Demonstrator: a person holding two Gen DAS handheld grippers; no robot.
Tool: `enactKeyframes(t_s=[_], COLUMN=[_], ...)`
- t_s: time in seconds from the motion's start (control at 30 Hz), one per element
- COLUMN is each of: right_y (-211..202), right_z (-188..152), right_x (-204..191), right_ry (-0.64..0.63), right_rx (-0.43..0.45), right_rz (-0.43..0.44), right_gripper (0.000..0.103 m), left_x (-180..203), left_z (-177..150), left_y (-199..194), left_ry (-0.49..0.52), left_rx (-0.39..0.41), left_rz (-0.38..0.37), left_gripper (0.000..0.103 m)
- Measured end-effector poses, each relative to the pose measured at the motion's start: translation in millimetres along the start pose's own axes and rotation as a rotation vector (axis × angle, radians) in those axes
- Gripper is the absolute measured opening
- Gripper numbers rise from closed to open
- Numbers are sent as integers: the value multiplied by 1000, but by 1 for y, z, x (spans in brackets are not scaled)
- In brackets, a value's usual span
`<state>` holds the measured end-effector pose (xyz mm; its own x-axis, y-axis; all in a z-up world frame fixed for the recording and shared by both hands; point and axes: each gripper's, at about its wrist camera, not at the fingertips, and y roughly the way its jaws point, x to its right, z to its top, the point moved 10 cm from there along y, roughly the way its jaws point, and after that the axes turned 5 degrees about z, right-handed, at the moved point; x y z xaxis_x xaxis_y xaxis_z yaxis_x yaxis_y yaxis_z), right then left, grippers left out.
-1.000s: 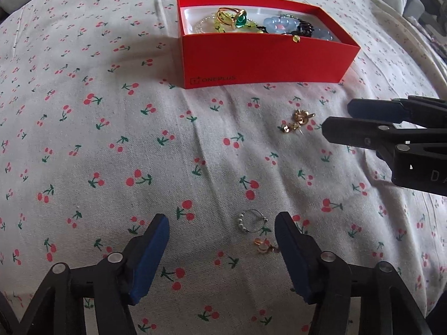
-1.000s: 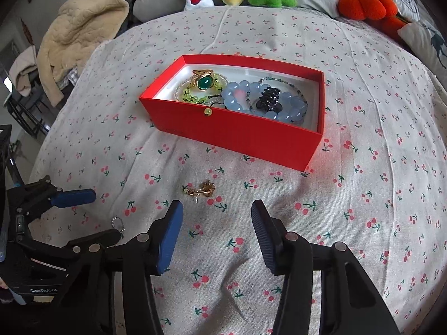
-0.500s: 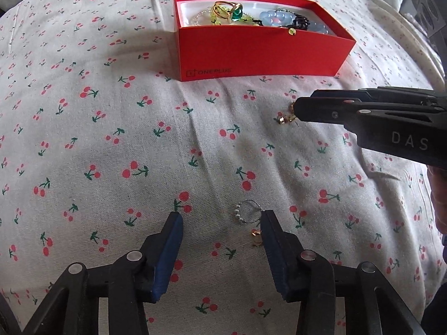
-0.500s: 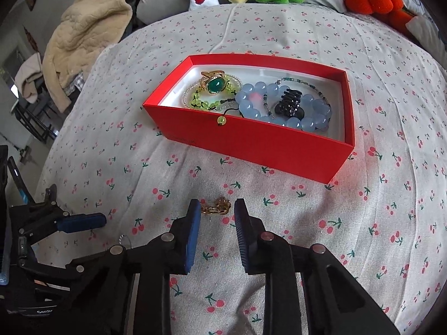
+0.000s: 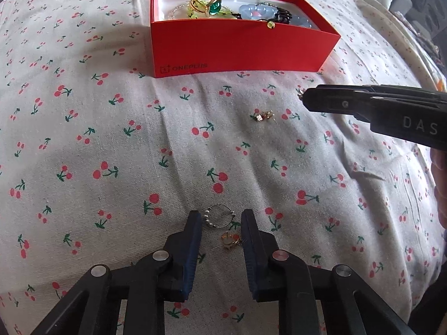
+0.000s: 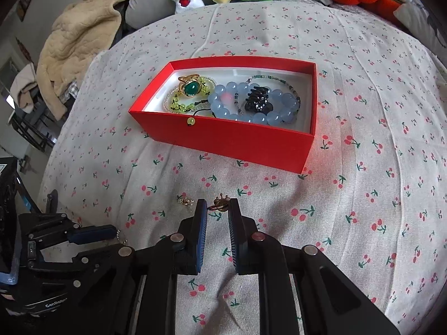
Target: Organize jewelry
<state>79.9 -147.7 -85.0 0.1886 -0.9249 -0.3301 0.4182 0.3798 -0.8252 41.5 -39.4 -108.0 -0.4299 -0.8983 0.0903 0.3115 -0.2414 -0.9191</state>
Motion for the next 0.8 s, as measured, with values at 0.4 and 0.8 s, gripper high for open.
enactKeyframes(t_s=[0.4,0.8], right_y=[-16,-42], right_z=[-9,1], right_x=[4,-7], right_ry=[30,29], right_rx=[-27,21], right_rz=[3,46], right_gripper=[16,16], left_x=[7,-4], left_z=[4,12], left_y=[4,-9], left_ry=[18,-57], left_rx=[-5,32], left_rz=[24,16], left_gripper=[15,2])
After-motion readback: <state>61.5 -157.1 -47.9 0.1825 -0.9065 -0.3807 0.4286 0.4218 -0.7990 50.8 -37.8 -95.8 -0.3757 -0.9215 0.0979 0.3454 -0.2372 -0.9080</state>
